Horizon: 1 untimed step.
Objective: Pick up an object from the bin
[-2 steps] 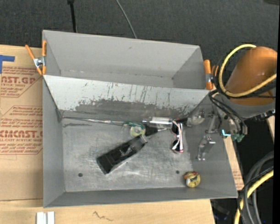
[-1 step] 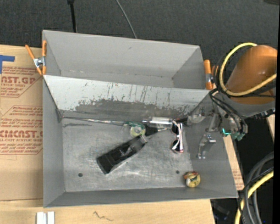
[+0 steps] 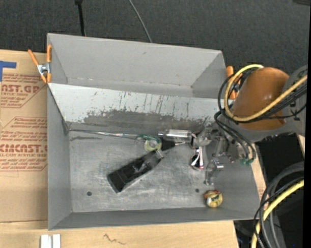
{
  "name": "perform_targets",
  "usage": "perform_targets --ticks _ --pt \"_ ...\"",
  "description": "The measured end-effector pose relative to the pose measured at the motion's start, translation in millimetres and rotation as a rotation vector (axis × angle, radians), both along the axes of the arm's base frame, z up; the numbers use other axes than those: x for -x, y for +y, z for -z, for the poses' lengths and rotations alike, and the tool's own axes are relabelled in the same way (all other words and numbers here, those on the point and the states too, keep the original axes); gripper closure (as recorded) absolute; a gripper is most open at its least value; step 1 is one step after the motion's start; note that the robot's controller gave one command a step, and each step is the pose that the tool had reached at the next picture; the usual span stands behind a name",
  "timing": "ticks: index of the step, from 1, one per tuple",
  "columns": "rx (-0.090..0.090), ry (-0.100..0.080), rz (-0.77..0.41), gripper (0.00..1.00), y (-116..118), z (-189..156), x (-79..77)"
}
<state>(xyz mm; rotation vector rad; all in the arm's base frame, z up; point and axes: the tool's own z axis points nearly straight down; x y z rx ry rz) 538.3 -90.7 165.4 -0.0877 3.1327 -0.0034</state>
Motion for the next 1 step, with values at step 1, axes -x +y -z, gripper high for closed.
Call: perform_targets --ticks 1 --pt "-0.002 0.011 -0.254 0.00 15.2 22.1 1.0"
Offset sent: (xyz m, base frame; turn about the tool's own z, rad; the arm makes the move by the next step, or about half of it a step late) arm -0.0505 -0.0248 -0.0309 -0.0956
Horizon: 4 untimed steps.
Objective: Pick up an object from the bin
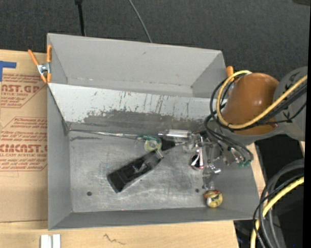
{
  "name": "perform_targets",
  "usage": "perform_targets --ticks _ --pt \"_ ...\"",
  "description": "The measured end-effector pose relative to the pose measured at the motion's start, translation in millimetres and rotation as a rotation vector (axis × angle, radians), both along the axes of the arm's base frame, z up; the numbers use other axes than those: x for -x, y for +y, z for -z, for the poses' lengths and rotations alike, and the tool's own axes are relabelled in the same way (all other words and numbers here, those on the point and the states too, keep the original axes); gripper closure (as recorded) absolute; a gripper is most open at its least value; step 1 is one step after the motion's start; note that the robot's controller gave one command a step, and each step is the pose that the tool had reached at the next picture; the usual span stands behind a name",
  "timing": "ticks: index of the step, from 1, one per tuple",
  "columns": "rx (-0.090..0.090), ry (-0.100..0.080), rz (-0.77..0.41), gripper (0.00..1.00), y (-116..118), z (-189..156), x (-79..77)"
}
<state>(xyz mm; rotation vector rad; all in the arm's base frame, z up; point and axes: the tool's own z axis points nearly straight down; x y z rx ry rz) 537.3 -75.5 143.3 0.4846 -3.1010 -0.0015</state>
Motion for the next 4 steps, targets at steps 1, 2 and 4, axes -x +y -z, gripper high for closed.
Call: perform_targets --ticks 1,2,4 --pt "-0.001 -0.005 -0.185 0.00 -13 1 16.6" --pt "-0.001 -0.004 0.029 0.00 -38 14 21.5" --pt "-0.008 -0.007 -0.345 0.00 -67 56 38.3"
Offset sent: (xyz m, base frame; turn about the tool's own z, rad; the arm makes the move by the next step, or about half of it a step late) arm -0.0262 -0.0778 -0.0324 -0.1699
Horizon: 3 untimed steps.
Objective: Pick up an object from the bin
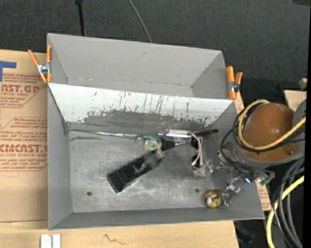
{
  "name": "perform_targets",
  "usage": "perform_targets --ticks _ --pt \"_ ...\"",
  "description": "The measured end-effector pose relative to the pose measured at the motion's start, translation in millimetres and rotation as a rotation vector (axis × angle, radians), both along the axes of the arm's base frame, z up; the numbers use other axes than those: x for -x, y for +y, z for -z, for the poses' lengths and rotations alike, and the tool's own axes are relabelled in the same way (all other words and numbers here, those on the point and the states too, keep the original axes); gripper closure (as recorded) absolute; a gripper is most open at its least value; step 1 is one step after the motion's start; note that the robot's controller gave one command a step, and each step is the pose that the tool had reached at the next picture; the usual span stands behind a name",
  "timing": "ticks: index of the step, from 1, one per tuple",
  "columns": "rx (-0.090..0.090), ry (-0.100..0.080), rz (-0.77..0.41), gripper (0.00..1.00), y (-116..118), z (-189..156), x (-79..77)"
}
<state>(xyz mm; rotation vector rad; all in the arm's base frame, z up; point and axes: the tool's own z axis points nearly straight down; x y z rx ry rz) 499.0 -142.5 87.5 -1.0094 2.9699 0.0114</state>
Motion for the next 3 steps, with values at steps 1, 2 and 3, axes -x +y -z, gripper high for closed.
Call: perform_targets --ticks 1,2,3 --pt "0.009 -0.006 -0.100 1.00 19 15 13.9" --pt "0.009 -0.006 -0.100 1.00 19 15 13.9" --pt "0.005 0.007 -0.104 1.00 21 -41 13.9"
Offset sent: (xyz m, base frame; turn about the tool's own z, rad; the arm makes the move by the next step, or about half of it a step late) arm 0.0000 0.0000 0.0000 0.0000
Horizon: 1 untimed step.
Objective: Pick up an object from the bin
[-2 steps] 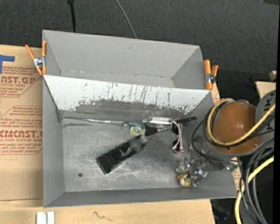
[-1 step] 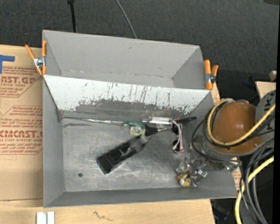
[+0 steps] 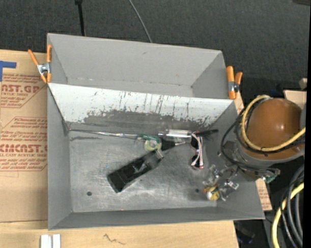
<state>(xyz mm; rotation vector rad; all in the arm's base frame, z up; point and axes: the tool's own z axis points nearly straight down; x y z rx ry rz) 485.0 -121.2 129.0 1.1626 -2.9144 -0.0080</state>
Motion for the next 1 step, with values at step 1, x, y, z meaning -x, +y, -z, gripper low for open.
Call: perform_targets --ticks 1 --pt "0.000 -0.003 -0.019 1.00 -4.1 -76.4 -4.0"
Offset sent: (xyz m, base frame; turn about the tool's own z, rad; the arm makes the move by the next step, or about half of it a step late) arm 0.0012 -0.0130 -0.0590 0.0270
